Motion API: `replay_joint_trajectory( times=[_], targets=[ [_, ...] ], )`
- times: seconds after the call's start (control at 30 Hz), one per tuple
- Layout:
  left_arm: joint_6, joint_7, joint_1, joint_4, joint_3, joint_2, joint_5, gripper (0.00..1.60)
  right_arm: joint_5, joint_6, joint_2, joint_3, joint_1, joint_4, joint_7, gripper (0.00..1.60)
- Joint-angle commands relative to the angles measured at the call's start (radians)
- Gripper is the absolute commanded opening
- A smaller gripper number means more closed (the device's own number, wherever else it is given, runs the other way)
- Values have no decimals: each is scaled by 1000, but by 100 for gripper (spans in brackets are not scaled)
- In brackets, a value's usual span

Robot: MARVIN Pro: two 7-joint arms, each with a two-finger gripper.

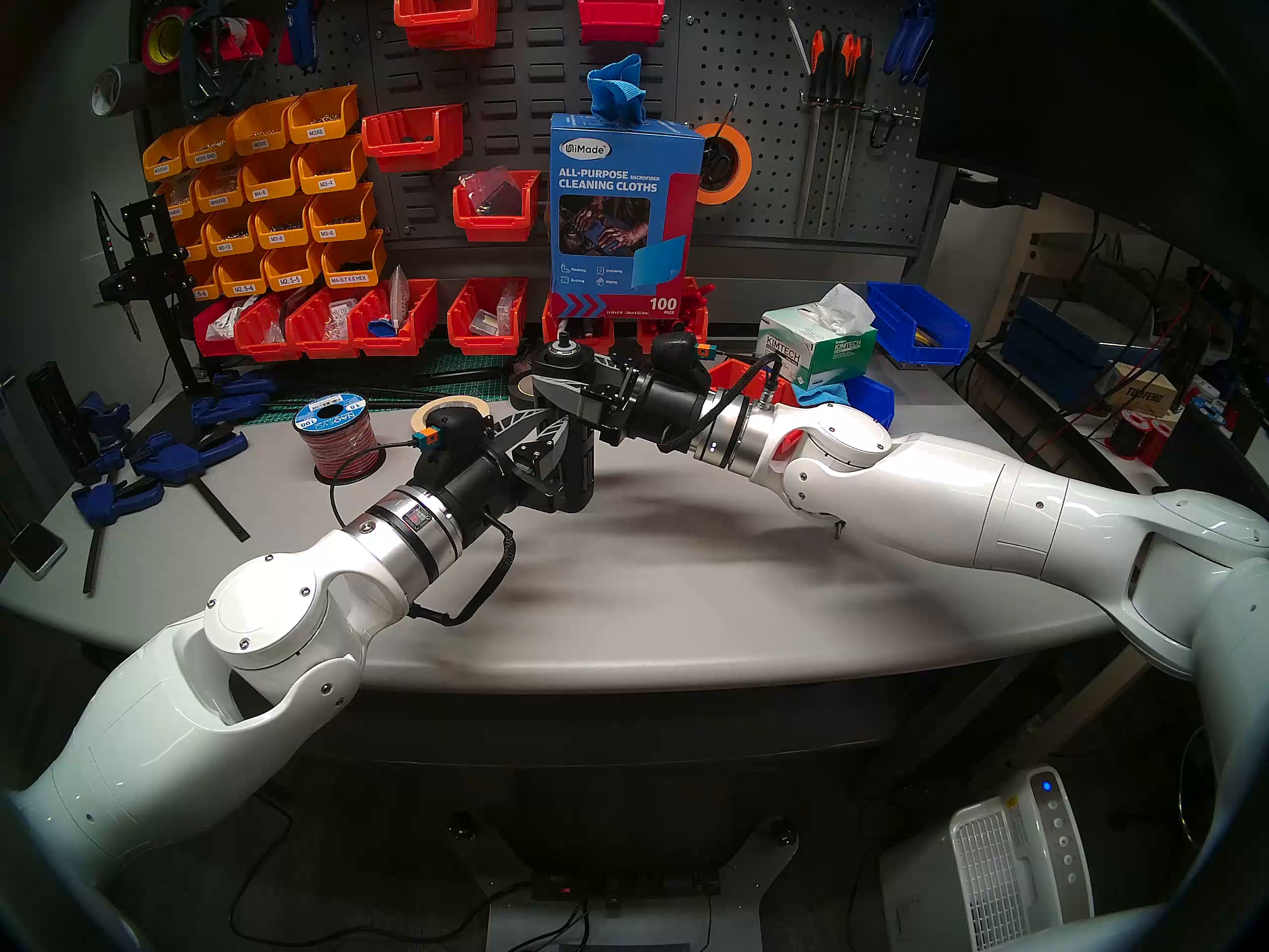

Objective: Pick a screwdriver bit and insert it into the screwdriver

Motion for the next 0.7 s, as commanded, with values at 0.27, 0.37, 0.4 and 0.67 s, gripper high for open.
replay_joint_trajectory(
  times=[0.27,0.37,0.4,0.67],
  targets=[
    [-21,-6,-10,-3,-25,0,-4,82,8,-11,-12,40,45,2,9,51],
    [-19,-9,-19,0,-20,-3,-2,84,10,-11,-14,40,45,5,11,51],
    [-18,-10,-22,-1,-19,-4,-1,84,10,-11,-15,40,45,6,12,50],
    [-11,-6,-34,1,-15,-12,12,81,13,-14,-15,40,43,9,16,50]
  ],
)
